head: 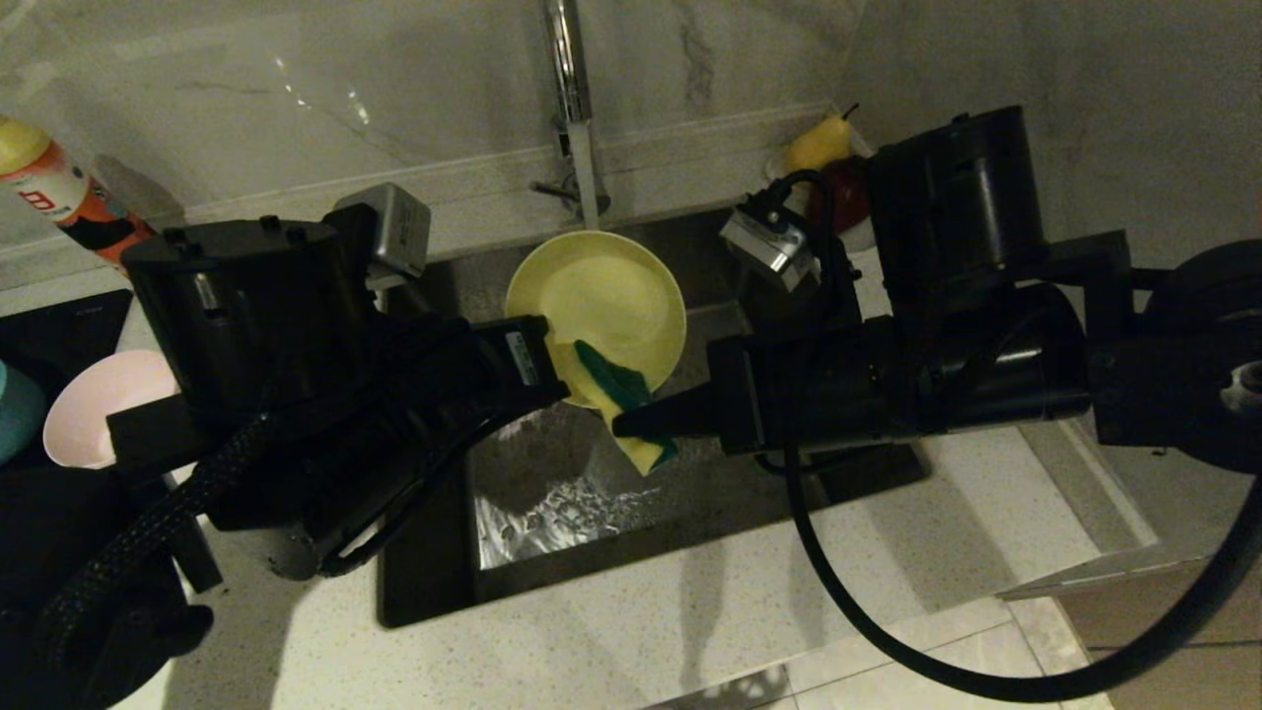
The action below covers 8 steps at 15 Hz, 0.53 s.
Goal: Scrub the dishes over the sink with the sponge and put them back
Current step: Wipe the bowl
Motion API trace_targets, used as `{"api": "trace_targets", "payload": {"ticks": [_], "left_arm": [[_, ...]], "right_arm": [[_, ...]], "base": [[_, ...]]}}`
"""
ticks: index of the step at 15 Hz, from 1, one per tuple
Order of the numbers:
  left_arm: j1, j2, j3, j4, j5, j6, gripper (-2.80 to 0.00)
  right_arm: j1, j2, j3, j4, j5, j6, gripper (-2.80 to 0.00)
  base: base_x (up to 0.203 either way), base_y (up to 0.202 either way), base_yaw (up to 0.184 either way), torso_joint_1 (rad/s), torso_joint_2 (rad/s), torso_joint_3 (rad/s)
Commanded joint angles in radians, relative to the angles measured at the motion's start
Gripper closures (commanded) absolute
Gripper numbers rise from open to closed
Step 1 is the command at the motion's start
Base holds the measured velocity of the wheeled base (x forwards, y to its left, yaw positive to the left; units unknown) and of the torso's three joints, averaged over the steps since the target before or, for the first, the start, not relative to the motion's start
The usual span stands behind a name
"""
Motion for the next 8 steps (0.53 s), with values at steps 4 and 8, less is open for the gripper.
{"api": "trace_targets", "payload": {"ticks": [4,8], "left_arm": [[0.040,0.035,-0.033,-0.002,0.006,-0.003,0.00],[0.087,0.060,-0.052,0.007,0.005,-0.003,0.00]], "right_arm": [[0.008,-0.118,0.028,-0.001,0.002,0.003,0.00],[-0.015,-0.229,0.043,0.009,0.002,0.003,0.00]], "base": [[0.000,0.000,0.000,0.000,0.00,0.000],[0.000,0.000,0.000,0.000,0.00,0.000]]}}
